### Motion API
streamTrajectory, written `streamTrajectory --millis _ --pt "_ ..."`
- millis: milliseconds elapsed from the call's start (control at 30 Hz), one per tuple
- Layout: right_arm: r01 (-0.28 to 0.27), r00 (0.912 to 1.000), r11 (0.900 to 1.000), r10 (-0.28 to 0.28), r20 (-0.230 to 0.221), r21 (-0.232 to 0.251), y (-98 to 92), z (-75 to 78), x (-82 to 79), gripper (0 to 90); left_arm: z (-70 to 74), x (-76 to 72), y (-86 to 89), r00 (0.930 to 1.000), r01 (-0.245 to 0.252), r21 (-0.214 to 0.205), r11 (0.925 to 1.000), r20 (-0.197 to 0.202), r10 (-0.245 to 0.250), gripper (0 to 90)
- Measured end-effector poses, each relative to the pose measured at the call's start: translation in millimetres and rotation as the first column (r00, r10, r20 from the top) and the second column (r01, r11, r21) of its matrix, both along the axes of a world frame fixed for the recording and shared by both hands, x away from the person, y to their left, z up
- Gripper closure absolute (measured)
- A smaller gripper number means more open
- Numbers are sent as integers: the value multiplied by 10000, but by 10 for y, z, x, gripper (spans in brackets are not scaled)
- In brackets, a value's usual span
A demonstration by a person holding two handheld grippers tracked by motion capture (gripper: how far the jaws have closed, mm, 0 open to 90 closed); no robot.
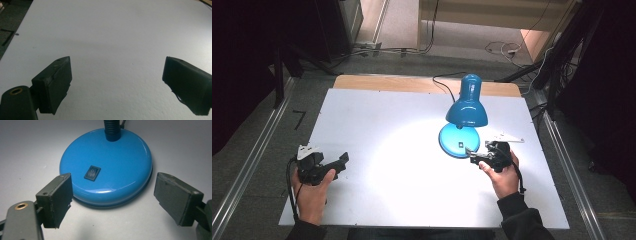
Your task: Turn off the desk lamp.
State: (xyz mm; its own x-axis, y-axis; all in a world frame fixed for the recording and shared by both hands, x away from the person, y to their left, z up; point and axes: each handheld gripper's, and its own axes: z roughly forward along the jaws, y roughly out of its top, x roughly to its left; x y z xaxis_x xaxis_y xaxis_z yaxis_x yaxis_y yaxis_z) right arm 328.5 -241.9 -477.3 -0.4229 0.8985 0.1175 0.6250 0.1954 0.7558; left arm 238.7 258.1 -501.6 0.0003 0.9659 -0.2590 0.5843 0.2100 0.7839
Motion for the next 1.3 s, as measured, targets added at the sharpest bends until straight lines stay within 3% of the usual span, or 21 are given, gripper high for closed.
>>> streamTrajectory --millis 200,367,633,667,700,767,933,1300 --pt "-75 9999 9999 75 82 -76 46 -9 15 202 1 0 5 10000 21 18 10000 -5 -21 97" --pt "-267 9995 9996 268 191 -36 105 -25 24 302 -1 1 5 10000 28 18 10000 -14 -28 97" --pt "-574 9972 9980 560 499 253 182 -51 47 574 0 0 6 10000 43 -12 10000 -18 -43 98" --pt "-638 9969 9976 624 483 278 199 -64 56 674 0 0 5 10000 41 -12 10000 -13 -41 98" --pt "-638 9969 9976 624 483 278 199 -64 56 674 1 0 6 10000 46 -14 10000 -15 -46 98" --pt "-677 9963 9973 661 547 278 220 -74 64 791 1 0 7 10000 49 -20 10000 -12 -49 99" --pt "-695 9960 9970 675 580 345 244 -80 80 870 -1 1 12 10000 70 -47 10000 -4 -70 99" --pt "-663 9967 9976 652 482 217 299 -122 139 877 1 -1 15 10000 74 -60 10000 -13 -74 99"
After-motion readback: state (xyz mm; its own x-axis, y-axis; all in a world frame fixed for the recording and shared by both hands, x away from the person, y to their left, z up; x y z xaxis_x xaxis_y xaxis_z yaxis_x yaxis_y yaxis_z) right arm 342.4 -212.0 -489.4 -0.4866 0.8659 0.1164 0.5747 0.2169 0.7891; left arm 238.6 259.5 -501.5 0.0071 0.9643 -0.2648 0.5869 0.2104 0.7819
